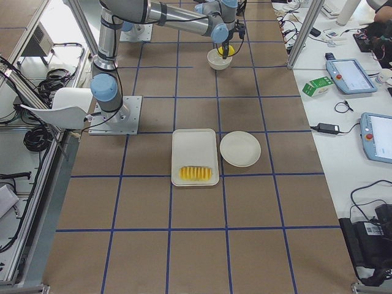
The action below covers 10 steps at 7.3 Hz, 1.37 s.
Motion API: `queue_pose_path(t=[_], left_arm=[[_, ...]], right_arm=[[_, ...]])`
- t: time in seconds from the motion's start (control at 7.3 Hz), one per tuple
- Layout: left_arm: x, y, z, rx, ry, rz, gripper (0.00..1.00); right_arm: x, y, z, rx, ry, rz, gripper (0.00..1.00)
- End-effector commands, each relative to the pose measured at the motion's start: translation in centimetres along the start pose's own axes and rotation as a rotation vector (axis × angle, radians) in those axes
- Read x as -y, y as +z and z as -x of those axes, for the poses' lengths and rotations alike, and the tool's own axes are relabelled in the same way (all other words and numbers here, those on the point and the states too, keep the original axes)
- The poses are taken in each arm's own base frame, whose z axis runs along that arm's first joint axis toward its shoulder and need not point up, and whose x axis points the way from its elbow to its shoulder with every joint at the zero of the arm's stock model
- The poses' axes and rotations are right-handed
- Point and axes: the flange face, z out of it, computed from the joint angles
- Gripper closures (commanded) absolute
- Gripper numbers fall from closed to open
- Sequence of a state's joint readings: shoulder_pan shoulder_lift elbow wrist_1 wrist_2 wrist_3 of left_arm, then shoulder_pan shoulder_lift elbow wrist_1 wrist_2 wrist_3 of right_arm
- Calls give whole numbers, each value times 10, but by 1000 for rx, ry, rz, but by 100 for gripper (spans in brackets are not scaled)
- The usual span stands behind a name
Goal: Place bowl and put lemon in it
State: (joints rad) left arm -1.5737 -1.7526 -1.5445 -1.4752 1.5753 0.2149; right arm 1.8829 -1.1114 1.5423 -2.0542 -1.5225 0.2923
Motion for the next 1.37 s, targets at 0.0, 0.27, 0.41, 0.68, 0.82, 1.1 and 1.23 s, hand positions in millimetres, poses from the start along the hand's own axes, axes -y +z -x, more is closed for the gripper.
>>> queue_pose_path(t=[0.0, 0.27, 0.41, 0.68, 0.82, 1.1, 1.23], left_arm=[[-28, -41, 21, -81, -25, -82, 0], [-28, -41, 28, -75, -40, -97, 0], [-28, -45, 28, -71, -41, -104, 0], [-25, -47, 24, -45, -39, -92, 0], [-23, -44, 21, -44, -52, -88, 0], [-25, -56, 18, -45, -84, -98, 0], [-24, -57, 18, -43, -82, -102, 0]], right_arm=[[-10, 39, 34, -9, -44, 18, 100], [-9, 70, 36, -10, -49, 42, 100], [-7, 75, 37, -7, -60, 35, 87], [-8, 74, 35, -16, -69, 42, 0], [-9, 59, 35, -11, -71, 27, 0], [-13, -24, 4, -21, -58, 3, 0], [-17, -81, -43, -56, 7, -5, 0]])
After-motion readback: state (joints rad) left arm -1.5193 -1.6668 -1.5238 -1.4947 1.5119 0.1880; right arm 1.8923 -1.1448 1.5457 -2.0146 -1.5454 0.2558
